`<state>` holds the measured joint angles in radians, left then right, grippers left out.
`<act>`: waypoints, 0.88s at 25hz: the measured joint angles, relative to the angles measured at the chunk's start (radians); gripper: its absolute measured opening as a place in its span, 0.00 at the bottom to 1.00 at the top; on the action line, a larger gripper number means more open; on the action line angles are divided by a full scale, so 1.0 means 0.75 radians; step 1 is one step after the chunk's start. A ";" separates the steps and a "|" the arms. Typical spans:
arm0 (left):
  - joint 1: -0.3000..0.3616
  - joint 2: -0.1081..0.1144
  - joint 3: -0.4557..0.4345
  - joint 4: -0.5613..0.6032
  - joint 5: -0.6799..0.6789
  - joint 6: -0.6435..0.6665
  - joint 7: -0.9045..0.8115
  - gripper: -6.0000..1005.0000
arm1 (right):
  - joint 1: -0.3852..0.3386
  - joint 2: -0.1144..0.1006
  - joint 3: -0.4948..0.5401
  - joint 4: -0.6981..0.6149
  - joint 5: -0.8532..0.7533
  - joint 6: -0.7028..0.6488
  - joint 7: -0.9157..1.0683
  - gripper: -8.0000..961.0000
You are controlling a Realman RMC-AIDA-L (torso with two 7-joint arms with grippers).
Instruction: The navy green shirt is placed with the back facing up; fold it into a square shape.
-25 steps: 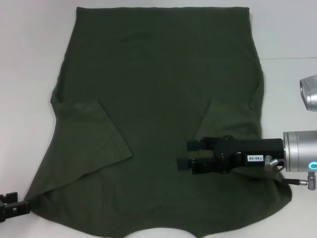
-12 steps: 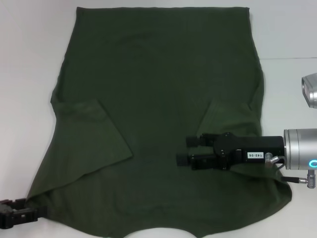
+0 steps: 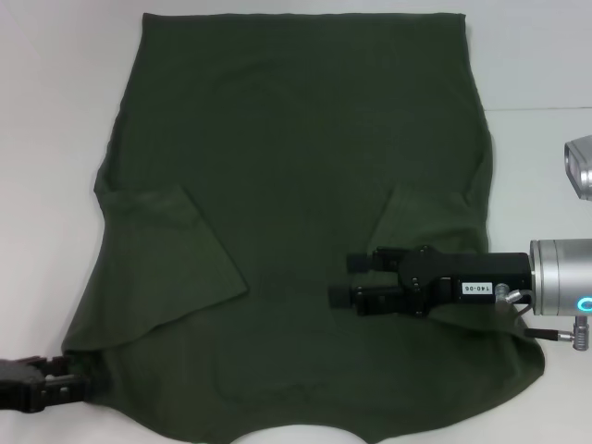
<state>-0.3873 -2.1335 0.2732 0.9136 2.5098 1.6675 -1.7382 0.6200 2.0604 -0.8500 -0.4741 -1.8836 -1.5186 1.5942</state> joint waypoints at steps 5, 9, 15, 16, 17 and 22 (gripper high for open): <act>-0.018 0.004 0.026 -0.012 0.009 -0.018 -0.004 0.86 | -0.001 0.000 0.005 0.000 0.000 0.000 0.000 0.95; -0.012 0.009 0.019 0.000 0.012 -0.021 -0.010 0.86 | -0.006 -0.001 0.010 0.000 0.000 0.000 -0.001 0.95; -0.006 0.014 0.010 0.019 0.037 -0.036 -0.018 0.86 | -0.005 -0.001 0.026 0.000 0.000 -0.002 -0.006 0.95; -0.006 0.015 0.010 0.020 0.040 -0.037 -0.019 0.86 | -0.004 -0.001 0.028 0.000 0.000 -0.002 -0.006 0.95; -0.006 0.015 0.010 0.021 0.044 -0.037 -0.020 0.86 | -0.004 -0.001 0.029 0.000 0.000 -0.003 -0.007 0.95; -0.001 0.016 0.007 0.034 0.059 -0.038 -0.028 0.86 | -0.001 0.001 0.029 0.000 0.000 -0.004 -0.007 0.95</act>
<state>-0.3882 -2.1215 0.2787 0.9389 2.5543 1.6387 -1.7594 0.6189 2.0611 -0.8280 -0.4740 -1.8836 -1.5215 1.5891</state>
